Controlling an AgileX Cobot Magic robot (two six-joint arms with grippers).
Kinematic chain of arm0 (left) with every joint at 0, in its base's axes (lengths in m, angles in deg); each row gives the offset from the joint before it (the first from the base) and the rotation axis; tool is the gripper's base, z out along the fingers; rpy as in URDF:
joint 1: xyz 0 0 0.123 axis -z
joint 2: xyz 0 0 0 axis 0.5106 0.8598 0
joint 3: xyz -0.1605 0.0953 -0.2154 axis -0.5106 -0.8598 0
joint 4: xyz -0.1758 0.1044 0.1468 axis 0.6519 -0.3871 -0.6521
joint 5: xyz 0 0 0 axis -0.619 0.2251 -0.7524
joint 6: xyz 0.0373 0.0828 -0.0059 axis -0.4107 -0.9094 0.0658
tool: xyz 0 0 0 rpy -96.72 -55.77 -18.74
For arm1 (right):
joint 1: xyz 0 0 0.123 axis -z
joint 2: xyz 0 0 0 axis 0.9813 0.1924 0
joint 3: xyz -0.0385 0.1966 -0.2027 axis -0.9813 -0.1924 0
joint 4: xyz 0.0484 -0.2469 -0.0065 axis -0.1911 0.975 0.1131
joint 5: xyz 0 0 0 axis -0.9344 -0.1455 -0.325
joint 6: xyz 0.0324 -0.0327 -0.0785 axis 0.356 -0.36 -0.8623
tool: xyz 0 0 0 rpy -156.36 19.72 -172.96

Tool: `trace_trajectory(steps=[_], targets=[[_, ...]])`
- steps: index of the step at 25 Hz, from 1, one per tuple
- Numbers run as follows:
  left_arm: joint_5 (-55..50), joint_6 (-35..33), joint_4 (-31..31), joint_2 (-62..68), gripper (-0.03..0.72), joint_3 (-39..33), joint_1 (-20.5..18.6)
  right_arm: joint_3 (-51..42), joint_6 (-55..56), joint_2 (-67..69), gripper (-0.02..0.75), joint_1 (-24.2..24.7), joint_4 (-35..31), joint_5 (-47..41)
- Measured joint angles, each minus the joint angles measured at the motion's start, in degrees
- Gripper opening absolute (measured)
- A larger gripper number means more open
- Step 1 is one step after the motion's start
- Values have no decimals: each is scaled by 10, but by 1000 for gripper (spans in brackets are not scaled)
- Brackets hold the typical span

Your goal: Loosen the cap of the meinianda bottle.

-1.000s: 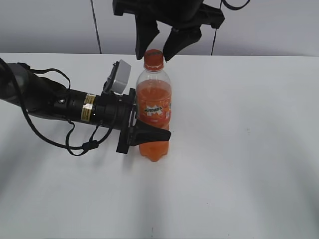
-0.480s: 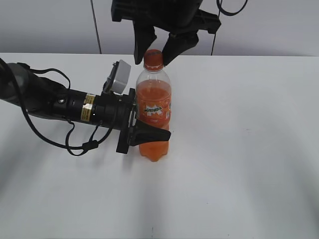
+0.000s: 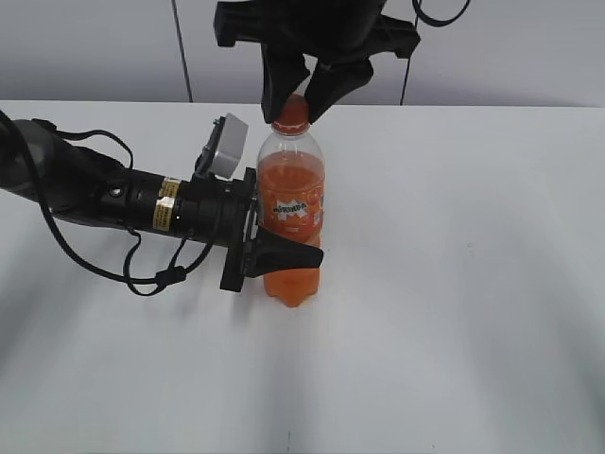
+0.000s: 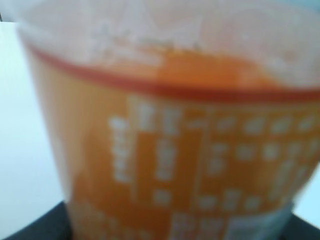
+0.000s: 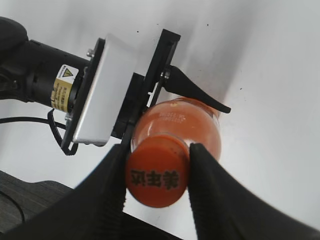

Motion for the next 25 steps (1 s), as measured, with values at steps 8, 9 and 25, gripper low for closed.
trace_trajectory(steps=[8, 9, 25], targets=[[0, -1, -2, 0, 413, 0, 0, 0, -259, 0, 280, 0, -6, 0], [1, -1, -2, 0, 413, 0, 0, 0, -292, 0, 279, 0, -6, 0], [2, -4, -4, 0, 413, 0, 0, 0, -703, 0, 275, 0, -11, -2]])
